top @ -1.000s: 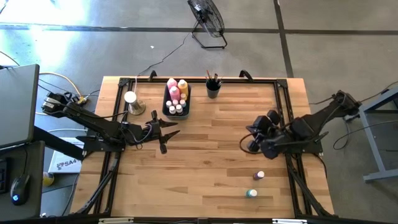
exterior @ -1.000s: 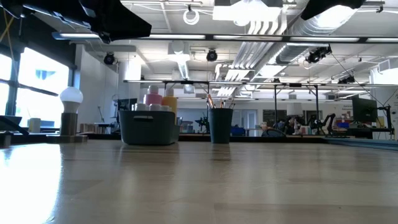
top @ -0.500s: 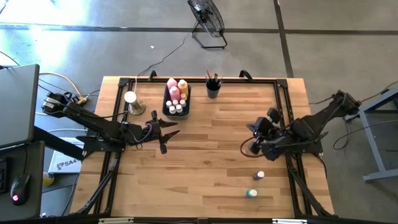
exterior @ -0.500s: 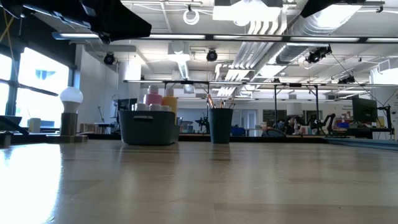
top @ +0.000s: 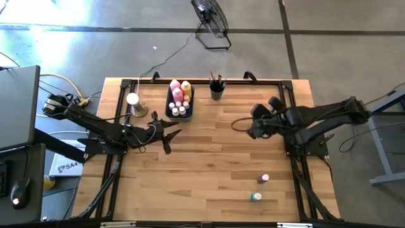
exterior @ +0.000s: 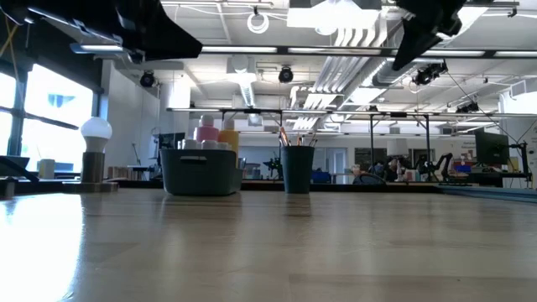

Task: Pick & Place Paint Supplies
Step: Adjust the green bin

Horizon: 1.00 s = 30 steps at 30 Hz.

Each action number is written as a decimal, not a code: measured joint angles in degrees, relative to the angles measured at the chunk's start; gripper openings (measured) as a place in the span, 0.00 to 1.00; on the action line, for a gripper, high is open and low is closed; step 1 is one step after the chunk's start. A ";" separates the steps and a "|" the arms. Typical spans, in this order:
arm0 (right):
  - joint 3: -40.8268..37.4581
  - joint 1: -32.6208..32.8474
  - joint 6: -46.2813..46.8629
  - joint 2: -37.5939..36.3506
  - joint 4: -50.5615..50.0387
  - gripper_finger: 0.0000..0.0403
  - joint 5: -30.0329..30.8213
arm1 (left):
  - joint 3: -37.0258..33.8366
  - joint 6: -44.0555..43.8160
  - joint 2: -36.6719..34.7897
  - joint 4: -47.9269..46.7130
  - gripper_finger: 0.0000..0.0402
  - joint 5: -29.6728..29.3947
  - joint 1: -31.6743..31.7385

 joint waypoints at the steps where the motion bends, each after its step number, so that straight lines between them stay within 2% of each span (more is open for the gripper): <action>1: -0.23 -1.46 -2.11 0.00 0.95 0.00 0.00 | 0.00 0.01 0.00 -0.46 0.37 -0.99 0.00; 4: -0.29 -5.59 -7.79 0.00 4.41 0.00 -0.08 | 0.00 0.41 0.02 -0.75 0.37 -5.52 0.00; 7: -0.29 -9.42 -12.95 0.00 8.75 0.00 -1.53 | 0.00 6.00 0.02 0.14 0.37 -12.41 0.00; 10: -0.29 -12.53 -16.75 0.00 11.76 0.00 -6.49 | 0.00 13.84 0.00 4.52 0.37 -20.18 0.03; 13: -0.29 -14.72 -17.52 0.00 13.66 0.00 -11.12 | 0.00 22.53 0.02 10.75 0.37 -24.36 0.07; 17: -0.29 -16.09 -16.02 0.00 15.87 0.01 -13.47 | 0.00 35.37 0.00 19.78 0.37 -22.57 0.07; 20: -0.29 -16.16 -16.01 0.00 17.62 0.01 -13.42 | 0.00 40.42 -0.02 21.34 0.37 -18.93 0.07; 27: -0.29 -16.13 -15.63 0.27 23.59 0.01 -13.49 | 0.00 42.15 0.00 19.88 0.37 -18.09 1.03; 30: -0.29 -16.07 -13.81 0.44 23.61 0.01 -13.68 | 0.00 39.51 0.00 16.17 0.37 -13.54 4.83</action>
